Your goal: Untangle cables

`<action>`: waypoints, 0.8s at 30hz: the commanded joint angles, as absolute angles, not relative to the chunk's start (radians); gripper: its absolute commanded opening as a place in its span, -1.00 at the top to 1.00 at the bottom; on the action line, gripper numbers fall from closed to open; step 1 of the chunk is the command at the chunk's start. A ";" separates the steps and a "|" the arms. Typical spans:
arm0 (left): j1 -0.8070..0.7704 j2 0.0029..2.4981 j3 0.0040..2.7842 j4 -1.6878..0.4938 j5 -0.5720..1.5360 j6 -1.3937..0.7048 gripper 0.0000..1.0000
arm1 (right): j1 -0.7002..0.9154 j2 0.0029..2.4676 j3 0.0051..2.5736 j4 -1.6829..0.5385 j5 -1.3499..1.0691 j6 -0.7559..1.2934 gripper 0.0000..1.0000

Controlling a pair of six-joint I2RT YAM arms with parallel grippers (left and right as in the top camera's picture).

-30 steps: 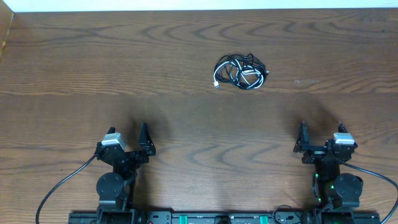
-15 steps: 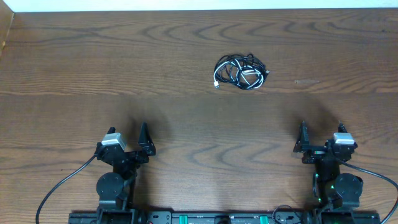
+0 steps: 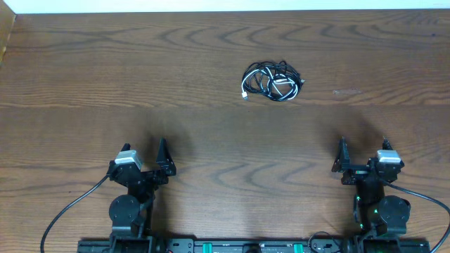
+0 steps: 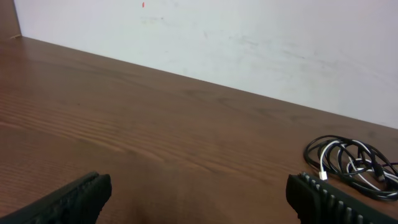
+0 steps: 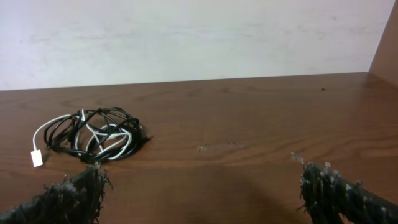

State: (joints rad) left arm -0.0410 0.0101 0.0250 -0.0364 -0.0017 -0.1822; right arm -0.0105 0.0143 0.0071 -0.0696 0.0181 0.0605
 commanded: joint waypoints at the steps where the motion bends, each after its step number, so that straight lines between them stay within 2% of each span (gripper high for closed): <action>1: -0.038 0.004 0.009 -0.071 -0.010 -0.165 -0.90 | -0.003 0.006 0.006 -0.073 0.024 0.070 -0.99; 15: -0.038 0.019 0.098 -0.084 -0.007 -0.149 -0.90 | -0.003 0.006 0.006 -0.073 0.024 0.070 -0.99; 24: -0.038 0.192 0.216 -0.111 -0.007 -0.131 -0.89 | -0.003 0.006 0.006 -0.073 0.024 0.070 -0.99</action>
